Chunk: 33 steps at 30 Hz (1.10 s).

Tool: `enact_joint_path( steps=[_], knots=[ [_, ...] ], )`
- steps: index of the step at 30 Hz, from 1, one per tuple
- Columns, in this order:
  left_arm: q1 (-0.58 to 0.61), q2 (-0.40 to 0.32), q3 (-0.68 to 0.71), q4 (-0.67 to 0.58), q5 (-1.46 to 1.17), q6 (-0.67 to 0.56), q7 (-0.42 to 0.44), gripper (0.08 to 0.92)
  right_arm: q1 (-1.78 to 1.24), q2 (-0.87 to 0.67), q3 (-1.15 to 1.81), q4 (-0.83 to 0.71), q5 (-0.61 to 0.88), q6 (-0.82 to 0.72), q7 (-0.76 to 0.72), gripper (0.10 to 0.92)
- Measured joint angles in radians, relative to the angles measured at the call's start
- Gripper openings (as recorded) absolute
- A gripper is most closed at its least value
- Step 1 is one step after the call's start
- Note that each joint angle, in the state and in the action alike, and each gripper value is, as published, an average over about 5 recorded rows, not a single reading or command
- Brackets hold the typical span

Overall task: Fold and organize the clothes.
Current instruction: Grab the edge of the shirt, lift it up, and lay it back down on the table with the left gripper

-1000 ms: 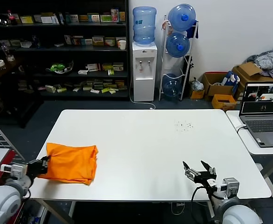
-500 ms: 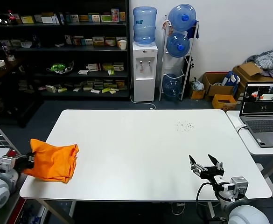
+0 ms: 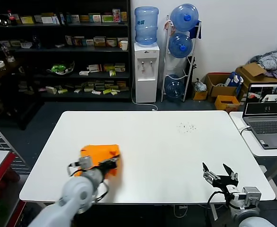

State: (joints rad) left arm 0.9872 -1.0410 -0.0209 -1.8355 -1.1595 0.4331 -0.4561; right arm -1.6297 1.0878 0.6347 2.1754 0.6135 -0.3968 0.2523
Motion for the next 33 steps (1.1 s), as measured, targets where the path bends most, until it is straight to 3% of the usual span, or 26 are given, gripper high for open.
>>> enact_joint_path(
  steps=[4, 9, 33],
  knots=[
    [-0.088, -0.109, 0.086, 0.08, -0.002, 0.004, -0.018, 0.12, -0.013, 0.015, 0.012, -0.002, -0.002, 0.0, 0.0, 0.823],
    [-0.147, -0.19, 0.15, 0.141, 0.01, 0.007, -0.038, 0.12, -0.015, 0.023, 0.013, -0.007, -0.003, -0.001, 0.001, 0.823],
    [-0.229, -0.403, 0.25, 0.279, 0.085, -0.003, -0.127, 0.12, -0.008, 0.032, -0.01, -0.015, -0.004, -0.001, 0.002, 0.823]
  ],
)
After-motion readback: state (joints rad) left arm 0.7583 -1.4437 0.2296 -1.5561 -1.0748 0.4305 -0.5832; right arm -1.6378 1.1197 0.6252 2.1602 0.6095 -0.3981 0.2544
